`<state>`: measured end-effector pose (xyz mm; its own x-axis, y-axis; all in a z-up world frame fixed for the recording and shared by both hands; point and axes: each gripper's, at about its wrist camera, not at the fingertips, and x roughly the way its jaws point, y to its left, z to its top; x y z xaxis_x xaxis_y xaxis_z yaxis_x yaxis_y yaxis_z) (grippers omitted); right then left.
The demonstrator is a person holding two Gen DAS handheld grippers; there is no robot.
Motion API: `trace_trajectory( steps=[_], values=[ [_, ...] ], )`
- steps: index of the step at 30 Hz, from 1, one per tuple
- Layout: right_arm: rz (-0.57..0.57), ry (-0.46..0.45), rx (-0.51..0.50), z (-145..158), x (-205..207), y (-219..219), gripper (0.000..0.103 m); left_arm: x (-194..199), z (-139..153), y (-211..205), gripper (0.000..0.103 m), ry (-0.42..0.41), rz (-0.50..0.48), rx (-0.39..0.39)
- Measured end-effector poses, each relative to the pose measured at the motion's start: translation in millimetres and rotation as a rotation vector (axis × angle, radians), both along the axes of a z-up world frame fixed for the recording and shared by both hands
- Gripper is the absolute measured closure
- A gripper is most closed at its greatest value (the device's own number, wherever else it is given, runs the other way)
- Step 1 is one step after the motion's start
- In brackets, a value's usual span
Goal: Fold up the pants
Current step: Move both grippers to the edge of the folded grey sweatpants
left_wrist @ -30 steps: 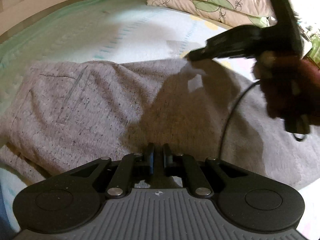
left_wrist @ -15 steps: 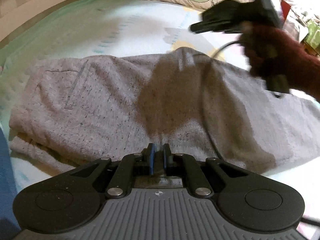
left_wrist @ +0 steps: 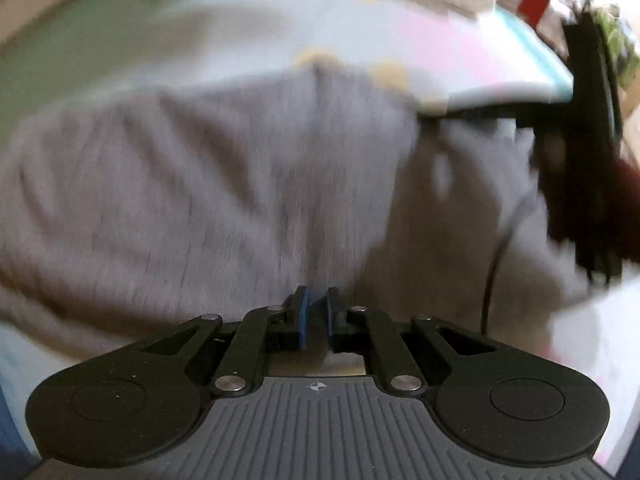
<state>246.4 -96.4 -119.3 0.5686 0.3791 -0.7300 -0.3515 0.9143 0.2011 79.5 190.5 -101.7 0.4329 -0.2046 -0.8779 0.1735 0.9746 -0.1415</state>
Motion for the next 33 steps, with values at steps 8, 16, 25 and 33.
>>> trace_trajectory(
  steps=[8, 16, 25, 33],
  values=[
    [-0.064, -0.012, 0.058, 16.8, -10.4, -21.1, 0.095, -1.4, 21.4, 18.3, 0.094, 0.013, 0.028, -0.016],
    [0.197, -0.064, 0.116, 39.2, -104.6, 11.3, 0.093, 15.4, 38.0, 36.4, 0.094, -0.061, 0.150, 0.017],
    [0.256, -0.007, 0.064, 12.8, -175.7, 25.2, 0.092, 11.0, 35.5, 15.8, 0.094, -0.040, 0.138, 0.040],
    [0.029, -0.066, 0.111, 36.5, -167.4, -41.3, 0.091, 11.0, 36.2, -40.6, 0.094, -0.095, 0.009, 0.026]
  ],
)
